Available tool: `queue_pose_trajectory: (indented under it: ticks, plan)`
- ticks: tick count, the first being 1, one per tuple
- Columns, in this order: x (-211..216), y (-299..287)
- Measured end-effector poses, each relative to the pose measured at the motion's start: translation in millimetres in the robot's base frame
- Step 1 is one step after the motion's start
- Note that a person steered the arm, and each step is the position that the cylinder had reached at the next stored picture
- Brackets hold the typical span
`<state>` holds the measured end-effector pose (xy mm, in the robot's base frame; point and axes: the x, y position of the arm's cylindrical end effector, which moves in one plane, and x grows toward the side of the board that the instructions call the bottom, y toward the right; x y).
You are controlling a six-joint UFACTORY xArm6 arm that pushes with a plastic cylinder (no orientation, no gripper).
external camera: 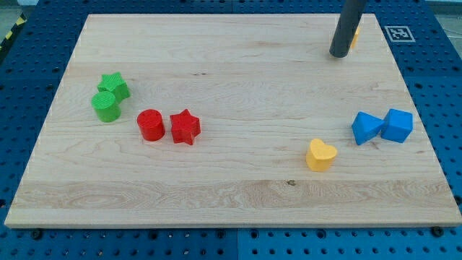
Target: Move the yellow heart left to the yellow hexagon
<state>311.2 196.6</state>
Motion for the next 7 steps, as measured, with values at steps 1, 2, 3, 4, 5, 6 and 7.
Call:
queue_pose_trajectory:
  ticks: [1,2,3,4,5,6,7]
  plan:
    - [-11.0,14.5]
    - [-36.0,28.9]
    - [-40.6,31.6]
    - [5.4,-33.3]
    - [52.3,-141.3]
    - [117.7,-189.6]
    - [211.7,-210.1]
